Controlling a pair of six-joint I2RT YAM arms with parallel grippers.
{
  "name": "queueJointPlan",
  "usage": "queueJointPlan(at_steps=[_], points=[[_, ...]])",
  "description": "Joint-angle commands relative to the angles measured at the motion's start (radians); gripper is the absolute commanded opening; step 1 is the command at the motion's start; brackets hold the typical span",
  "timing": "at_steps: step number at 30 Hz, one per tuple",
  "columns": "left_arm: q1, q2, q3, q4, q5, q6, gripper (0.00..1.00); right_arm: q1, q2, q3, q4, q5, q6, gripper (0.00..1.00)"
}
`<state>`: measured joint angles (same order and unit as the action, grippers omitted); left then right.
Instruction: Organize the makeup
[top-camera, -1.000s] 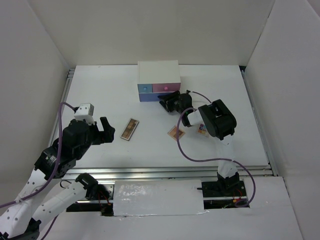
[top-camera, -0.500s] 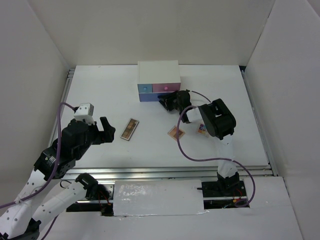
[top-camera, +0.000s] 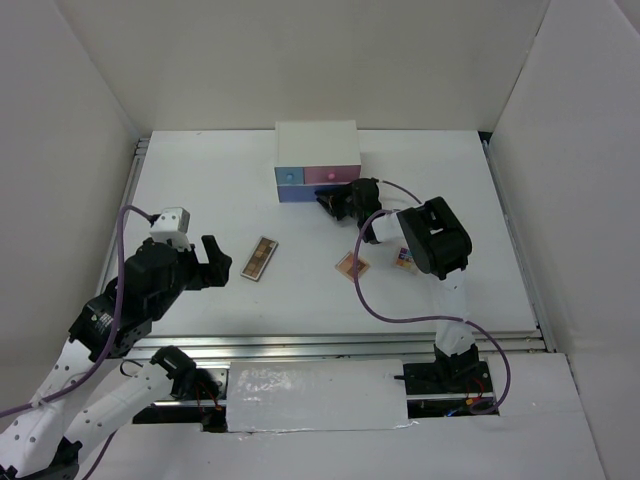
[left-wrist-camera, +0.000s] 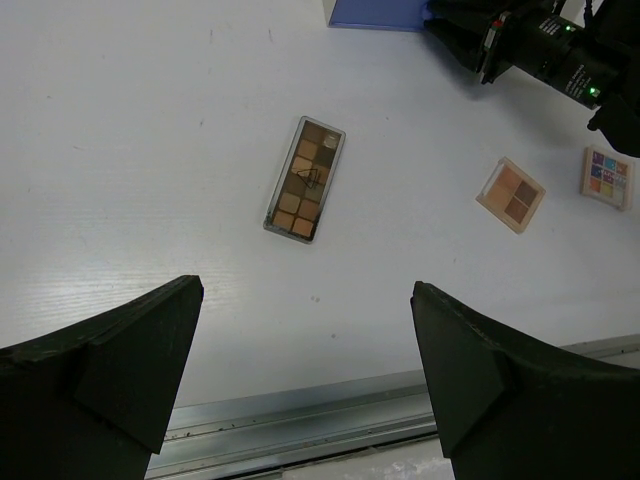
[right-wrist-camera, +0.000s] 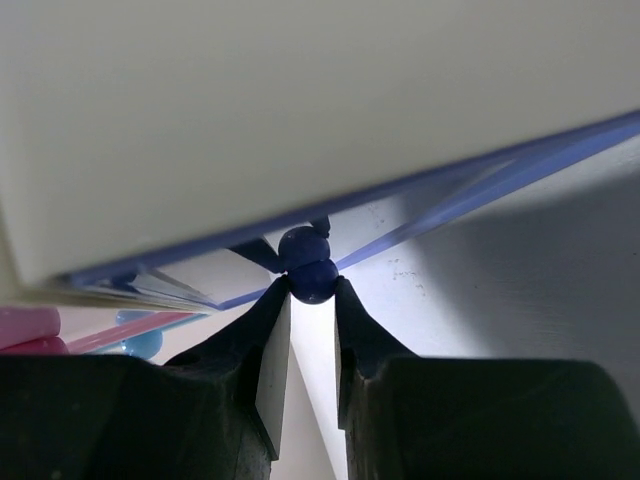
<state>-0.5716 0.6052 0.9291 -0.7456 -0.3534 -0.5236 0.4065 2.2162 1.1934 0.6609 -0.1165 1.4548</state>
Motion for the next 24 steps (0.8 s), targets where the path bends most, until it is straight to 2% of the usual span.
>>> queueJointPlan(at_steps=[1,2,4,6,8,24], points=[[0.006,-0.001,0.001,0.041,0.016,0.019,1.0,0.006,0.01,0.011,-0.009,0.051,0.012,0.22],[0.006,0.001,0.001,0.043,0.017,0.02,0.99,0.006,0.007,0.005,-0.006,0.052,0.01,0.17],[0.006,0.002,0.001,0.043,0.017,0.02,0.99,0.006,-0.003,-0.008,0.012,0.064,0.01,0.13],[0.006,0.002,0.001,0.043,0.019,0.02,0.99,0.006,-0.004,-0.028,0.045,0.066,0.013,0.03],[0.007,0.004,0.001,0.045,0.021,0.022,0.99,0.006,-0.009,-0.052,0.086,0.064,0.018,0.0],[0.021,0.013,-0.003,0.051,0.037,0.028,0.99,0.021,-0.085,-0.179,0.212,0.061,0.01,0.0]])
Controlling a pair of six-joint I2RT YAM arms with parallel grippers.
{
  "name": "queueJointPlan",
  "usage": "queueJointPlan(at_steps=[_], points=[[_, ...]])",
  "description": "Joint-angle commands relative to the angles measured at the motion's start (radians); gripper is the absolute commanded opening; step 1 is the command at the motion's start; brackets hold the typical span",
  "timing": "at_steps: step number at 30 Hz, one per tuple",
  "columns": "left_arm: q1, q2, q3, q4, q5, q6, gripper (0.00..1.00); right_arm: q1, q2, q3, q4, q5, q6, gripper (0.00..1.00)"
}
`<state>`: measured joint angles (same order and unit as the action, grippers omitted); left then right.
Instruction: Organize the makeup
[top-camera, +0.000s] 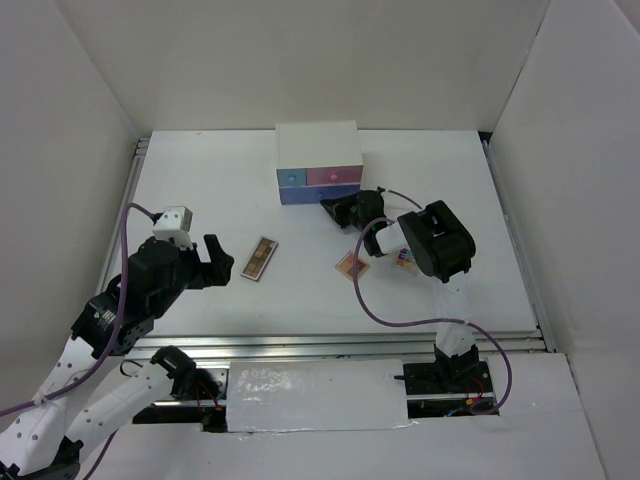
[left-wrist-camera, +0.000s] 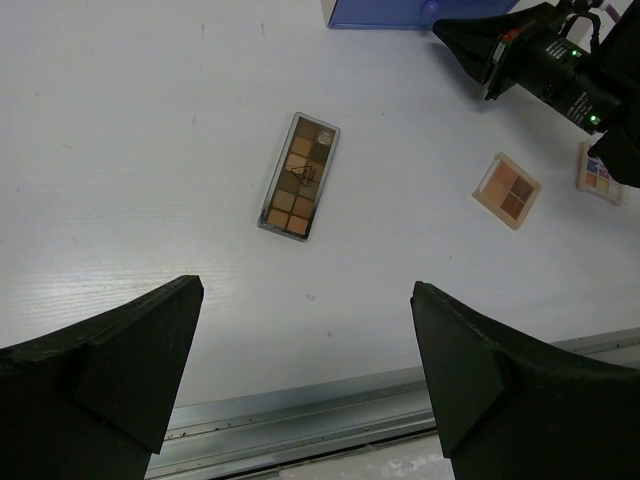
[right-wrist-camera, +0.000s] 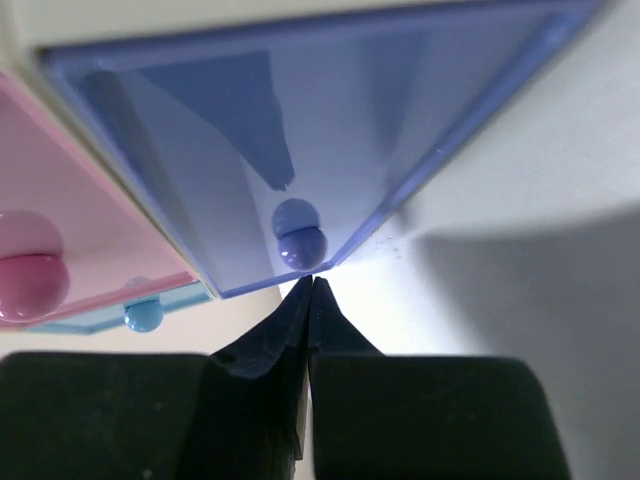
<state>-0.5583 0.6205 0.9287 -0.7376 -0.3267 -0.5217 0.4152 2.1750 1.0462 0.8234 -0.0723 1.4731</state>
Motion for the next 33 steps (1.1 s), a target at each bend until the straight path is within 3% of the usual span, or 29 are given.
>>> queueJointPlan(at_steps=[1,5,9,16,33], points=[[0.008,-0.002,-0.002,0.043,0.011,0.026,0.99,0.016,-0.046,-0.04,0.065,0.017,-0.005,0.0],[0.008,-0.001,-0.002,0.044,0.014,0.026,0.99,0.025,-0.044,-0.057,0.079,0.023,0.0,0.0],[0.006,-0.001,-0.002,0.044,0.014,0.026,0.99,0.023,-0.024,-0.035,0.077,0.023,0.003,0.3],[0.008,0.002,-0.002,0.046,0.02,0.031,0.99,0.025,0.045,-0.008,0.186,0.025,0.058,0.48],[0.009,0.013,-0.004,0.05,0.037,0.038,0.99,0.014,0.103,0.061,0.138,0.055,0.108,0.46]])
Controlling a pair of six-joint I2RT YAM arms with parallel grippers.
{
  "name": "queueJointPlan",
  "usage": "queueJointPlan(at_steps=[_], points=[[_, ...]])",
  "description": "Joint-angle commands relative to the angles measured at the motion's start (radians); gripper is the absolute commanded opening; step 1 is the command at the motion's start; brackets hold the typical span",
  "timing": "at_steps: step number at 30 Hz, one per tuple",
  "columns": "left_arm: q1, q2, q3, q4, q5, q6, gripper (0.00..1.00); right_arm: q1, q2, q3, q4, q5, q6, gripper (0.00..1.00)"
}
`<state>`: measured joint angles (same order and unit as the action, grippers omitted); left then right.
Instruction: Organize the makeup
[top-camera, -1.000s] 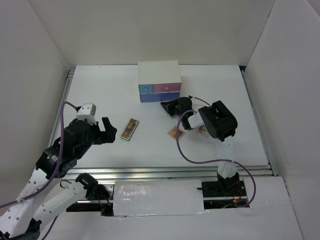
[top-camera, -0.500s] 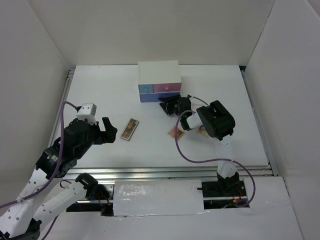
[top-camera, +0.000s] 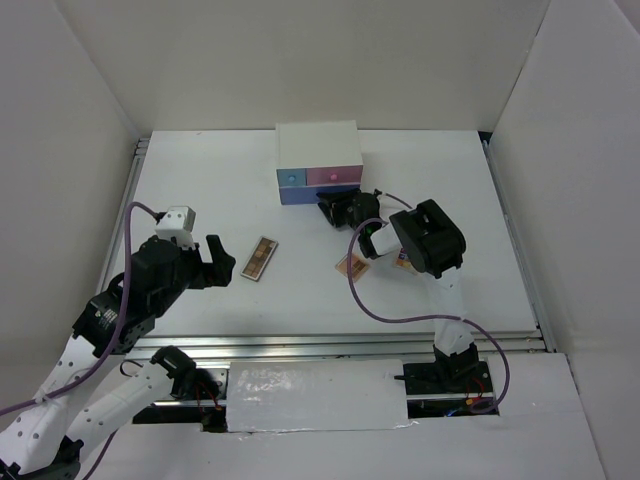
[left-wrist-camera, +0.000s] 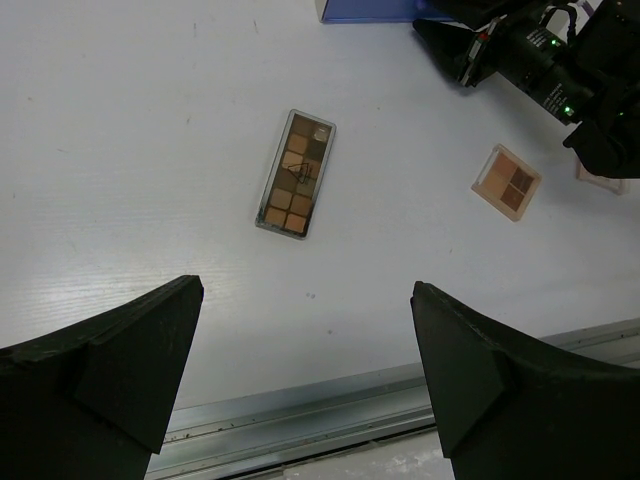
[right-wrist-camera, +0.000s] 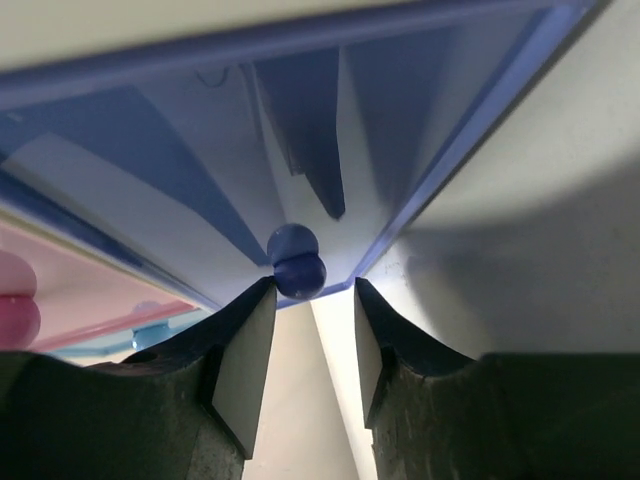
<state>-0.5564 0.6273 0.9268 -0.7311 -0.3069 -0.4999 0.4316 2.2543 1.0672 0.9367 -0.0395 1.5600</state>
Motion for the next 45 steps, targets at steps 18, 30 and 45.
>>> queueJointPlan(at_steps=[18,30,45], points=[[0.009,0.008,-0.003,0.05,0.032,0.023,0.99,-0.004,0.016,0.025,0.05,0.064,0.028,0.0],[0.013,0.014,-0.005,0.052,0.042,0.026,0.99,-0.004,-0.007,-0.023,0.091,0.073,0.028,0.28],[0.013,0.015,-0.005,0.055,0.046,0.027,0.99,-0.007,0.053,0.076,0.037,0.093,0.057,0.47]])
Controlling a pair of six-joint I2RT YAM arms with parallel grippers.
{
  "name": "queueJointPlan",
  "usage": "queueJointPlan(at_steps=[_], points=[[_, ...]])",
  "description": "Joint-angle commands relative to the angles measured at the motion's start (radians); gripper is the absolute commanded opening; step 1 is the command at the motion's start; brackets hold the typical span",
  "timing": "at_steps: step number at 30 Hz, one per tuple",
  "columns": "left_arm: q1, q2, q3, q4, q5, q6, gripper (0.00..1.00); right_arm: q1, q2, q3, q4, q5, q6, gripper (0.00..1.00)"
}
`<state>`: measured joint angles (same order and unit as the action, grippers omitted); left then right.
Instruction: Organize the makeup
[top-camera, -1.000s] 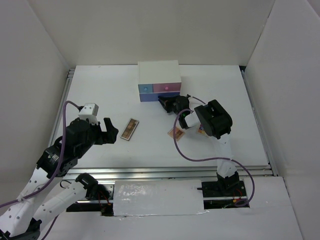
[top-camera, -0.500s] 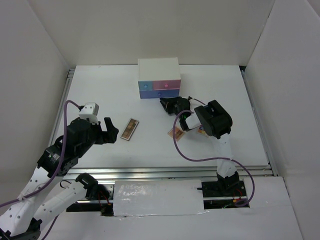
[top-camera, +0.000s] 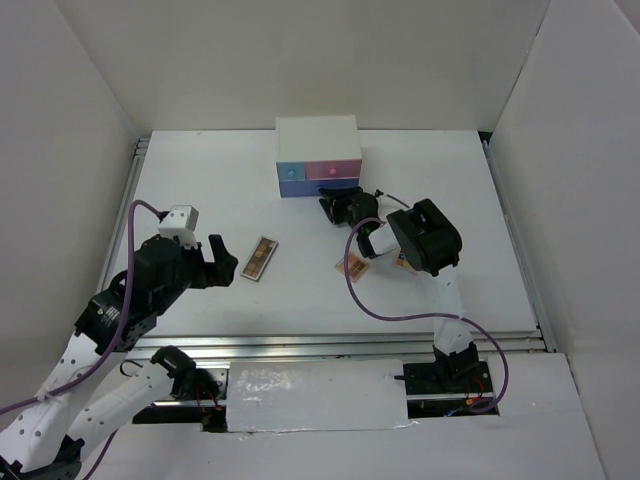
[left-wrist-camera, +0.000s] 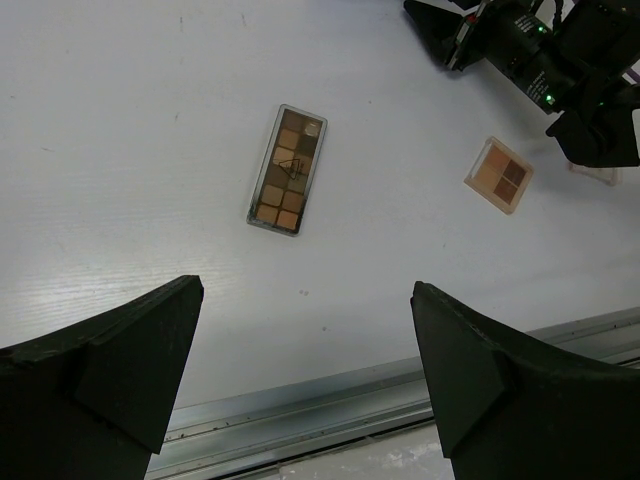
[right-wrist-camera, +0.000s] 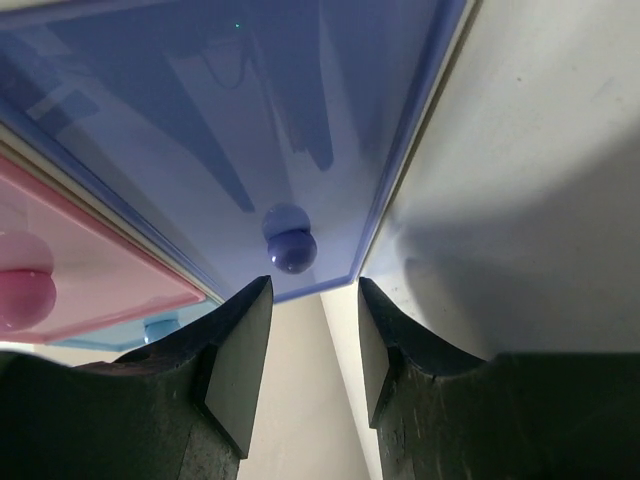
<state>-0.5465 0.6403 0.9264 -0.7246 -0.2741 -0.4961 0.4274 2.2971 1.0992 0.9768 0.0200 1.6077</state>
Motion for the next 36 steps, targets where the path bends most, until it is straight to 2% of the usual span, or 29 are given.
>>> queueJointPlan(at_steps=[1,11,25,31,33,36], points=[[0.003,0.002,-0.004,0.048,0.015,0.024,1.0,-0.004,0.013,0.051,-0.001,0.035,0.012,0.47],[0.005,0.007,-0.006,0.051,0.026,0.03,0.99,-0.003,0.038,0.097,-0.02,0.034,0.017,0.46],[0.006,0.009,-0.008,0.059,0.046,0.037,0.99,-0.001,0.03,0.106,-0.056,0.08,0.023,0.29],[0.01,0.01,-0.009,0.065,0.058,0.042,0.99,-0.001,0.032,0.114,-0.047,0.081,0.009,0.13],[0.01,0.009,-0.011,0.065,0.059,0.042,1.0,-0.001,0.032,0.103,-0.018,0.081,0.001,0.02],[0.011,0.009,-0.011,0.067,0.061,0.045,0.99,-0.001,0.027,0.08,0.013,0.081,0.001,0.0]])
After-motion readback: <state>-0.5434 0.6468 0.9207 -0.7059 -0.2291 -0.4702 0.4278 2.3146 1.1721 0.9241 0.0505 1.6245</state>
